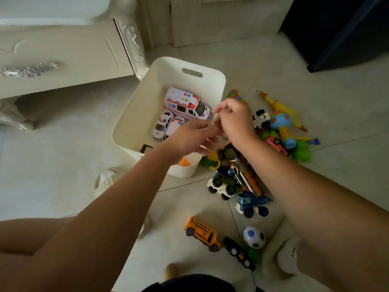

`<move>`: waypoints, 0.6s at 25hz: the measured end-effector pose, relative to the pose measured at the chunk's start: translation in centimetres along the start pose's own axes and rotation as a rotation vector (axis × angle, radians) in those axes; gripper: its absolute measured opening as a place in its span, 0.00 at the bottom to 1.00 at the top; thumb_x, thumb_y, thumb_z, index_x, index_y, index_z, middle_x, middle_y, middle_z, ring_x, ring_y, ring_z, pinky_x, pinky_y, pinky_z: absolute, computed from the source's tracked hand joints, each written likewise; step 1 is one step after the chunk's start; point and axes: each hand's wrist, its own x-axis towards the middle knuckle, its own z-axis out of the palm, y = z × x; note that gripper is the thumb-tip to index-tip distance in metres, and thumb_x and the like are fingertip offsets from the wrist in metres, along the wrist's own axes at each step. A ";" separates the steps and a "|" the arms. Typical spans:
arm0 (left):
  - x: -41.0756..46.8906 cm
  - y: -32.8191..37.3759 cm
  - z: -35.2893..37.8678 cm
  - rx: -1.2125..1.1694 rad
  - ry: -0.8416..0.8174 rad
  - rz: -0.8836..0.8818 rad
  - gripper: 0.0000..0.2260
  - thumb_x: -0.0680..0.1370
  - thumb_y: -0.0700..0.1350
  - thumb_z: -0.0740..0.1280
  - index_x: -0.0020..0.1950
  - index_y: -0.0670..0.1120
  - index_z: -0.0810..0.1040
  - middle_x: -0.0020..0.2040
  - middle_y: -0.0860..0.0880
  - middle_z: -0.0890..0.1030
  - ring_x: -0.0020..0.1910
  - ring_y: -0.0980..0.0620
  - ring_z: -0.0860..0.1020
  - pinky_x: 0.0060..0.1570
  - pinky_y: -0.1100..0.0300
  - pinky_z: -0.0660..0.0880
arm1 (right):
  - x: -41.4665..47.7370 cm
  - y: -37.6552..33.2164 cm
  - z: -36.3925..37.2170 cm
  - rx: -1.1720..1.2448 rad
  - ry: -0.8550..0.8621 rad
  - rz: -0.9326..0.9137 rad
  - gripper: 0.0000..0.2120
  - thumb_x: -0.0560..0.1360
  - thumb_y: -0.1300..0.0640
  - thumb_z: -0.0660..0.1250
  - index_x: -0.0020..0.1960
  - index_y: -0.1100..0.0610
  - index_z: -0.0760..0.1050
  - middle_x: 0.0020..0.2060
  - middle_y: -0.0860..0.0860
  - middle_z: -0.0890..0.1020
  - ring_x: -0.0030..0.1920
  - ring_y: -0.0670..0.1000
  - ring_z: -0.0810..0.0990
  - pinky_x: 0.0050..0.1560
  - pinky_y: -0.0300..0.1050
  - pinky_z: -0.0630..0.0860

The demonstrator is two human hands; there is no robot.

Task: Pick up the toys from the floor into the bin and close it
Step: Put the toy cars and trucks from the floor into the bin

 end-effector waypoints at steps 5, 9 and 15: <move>0.1 -6.8 7.8 0.401 -0.518 -0.308 0.12 0.81 0.43 0.61 0.59 0.40 0.78 0.49 0.44 0.81 0.46 0.49 0.79 0.47 0.58 0.77 | -3.2 7.3 -5.0 -0.016 -0.015 0.312 0.15 0.73 0.69 0.53 0.35 0.57 0.73 0.28 0.55 0.77 0.26 0.50 0.74 0.27 0.40 0.70; 0.4 -15.4 7.7 1.074 -0.504 -0.348 0.23 0.77 0.46 0.65 0.73 0.49 0.68 0.69 0.45 0.72 0.66 0.47 0.72 0.63 0.55 0.70 | -5.2 14.0 -5.5 -0.386 -0.323 0.358 0.12 0.76 0.64 0.59 0.49 0.55 0.80 0.43 0.51 0.81 0.45 0.51 0.78 0.46 0.44 0.74; 0.1 -22.1 7.4 1.370 -0.523 -0.271 0.37 0.69 0.54 0.75 0.74 0.54 0.62 0.69 0.46 0.66 0.66 0.45 0.67 0.61 0.51 0.71 | -6.2 18.0 -1.9 -0.667 -0.544 0.208 0.21 0.75 0.61 0.65 0.67 0.53 0.73 0.65 0.54 0.74 0.64 0.53 0.74 0.62 0.45 0.71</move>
